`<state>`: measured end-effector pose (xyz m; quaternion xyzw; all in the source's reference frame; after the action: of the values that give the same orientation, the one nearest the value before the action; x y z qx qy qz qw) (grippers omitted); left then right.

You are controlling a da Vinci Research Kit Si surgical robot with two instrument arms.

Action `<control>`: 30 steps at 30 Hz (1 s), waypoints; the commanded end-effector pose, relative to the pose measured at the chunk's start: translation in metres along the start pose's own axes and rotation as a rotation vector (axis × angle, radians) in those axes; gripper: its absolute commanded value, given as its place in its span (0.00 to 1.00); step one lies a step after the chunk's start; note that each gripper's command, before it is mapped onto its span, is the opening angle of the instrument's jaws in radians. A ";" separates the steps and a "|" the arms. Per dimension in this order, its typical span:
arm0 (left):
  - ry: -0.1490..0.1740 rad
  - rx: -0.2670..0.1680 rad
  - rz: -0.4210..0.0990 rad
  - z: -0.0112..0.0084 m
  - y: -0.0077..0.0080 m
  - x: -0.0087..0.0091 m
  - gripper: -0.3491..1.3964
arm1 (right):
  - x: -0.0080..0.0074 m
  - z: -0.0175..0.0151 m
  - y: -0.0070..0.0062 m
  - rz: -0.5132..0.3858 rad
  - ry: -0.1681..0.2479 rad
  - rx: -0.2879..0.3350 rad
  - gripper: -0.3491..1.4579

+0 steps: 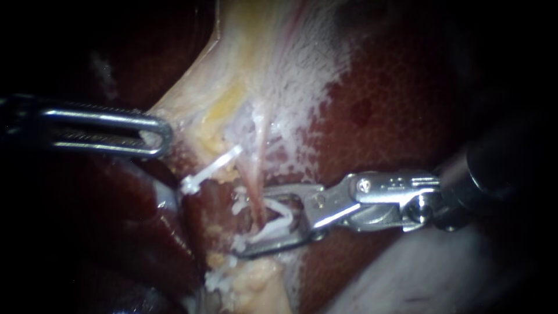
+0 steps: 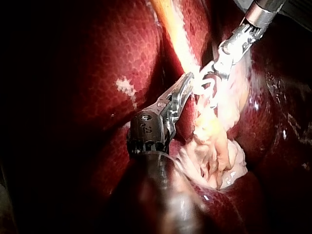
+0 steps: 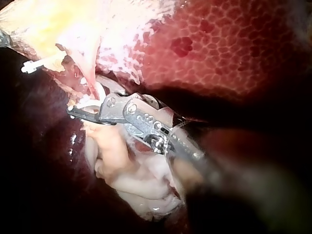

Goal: Clipping third clip right tube

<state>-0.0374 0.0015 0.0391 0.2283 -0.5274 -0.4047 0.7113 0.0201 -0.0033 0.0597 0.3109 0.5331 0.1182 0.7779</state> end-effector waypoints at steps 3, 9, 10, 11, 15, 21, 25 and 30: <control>0.000 0.000 0.000 0.0000 0.0000 0.0000 0.00 | 0.0000 -0.0002 0.0002 -0.001 0.001 -0.001 0.47; 0.000 0.000 0.000 0.0000 0.0000 0.0000 0.00 | 0.0000 -0.0009 0.0004 0.060 0.001 -0.001 0.33; 0.000 0.000 0.000 0.0000 0.0000 0.0000 0.00 | 0.0000 -0.0011 0.0004 0.066 0.001 0.000 0.29; 0.000 0.000 0.000 0.0000 0.0000 0.0000 0.00 | 0.0000 -0.0012 0.0005 0.072 0.001 0.000 0.23; 0.000 0.000 0.000 0.0000 0.0000 0.0000 0.00 | -0.0005 -0.0015 0.0007 0.082 0.000 0.001 0.13; 0.000 0.000 0.000 0.0001 0.0000 0.0000 0.00 | -0.0008 -0.0016 0.0008 0.086 0.000 0.001 0.08; 0.000 0.000 0.000 0.0001 0.0000 0.0000 0.00 | -0.0008 -0.0016 0.0008 0.086 0.000 0.001 0.08; 0.000 0.000 0.000 0.0001 0.0000 0.0001 0.00 | -0.0008 -0.0016 0.0007 0.092 0.000 0.001 0.08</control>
<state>-0.0375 0.0014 0.0392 0.2285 -0.5273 -0.4046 0.7114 0.0184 -0.0025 0.0604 0.3349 0.5182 0.1537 0.7718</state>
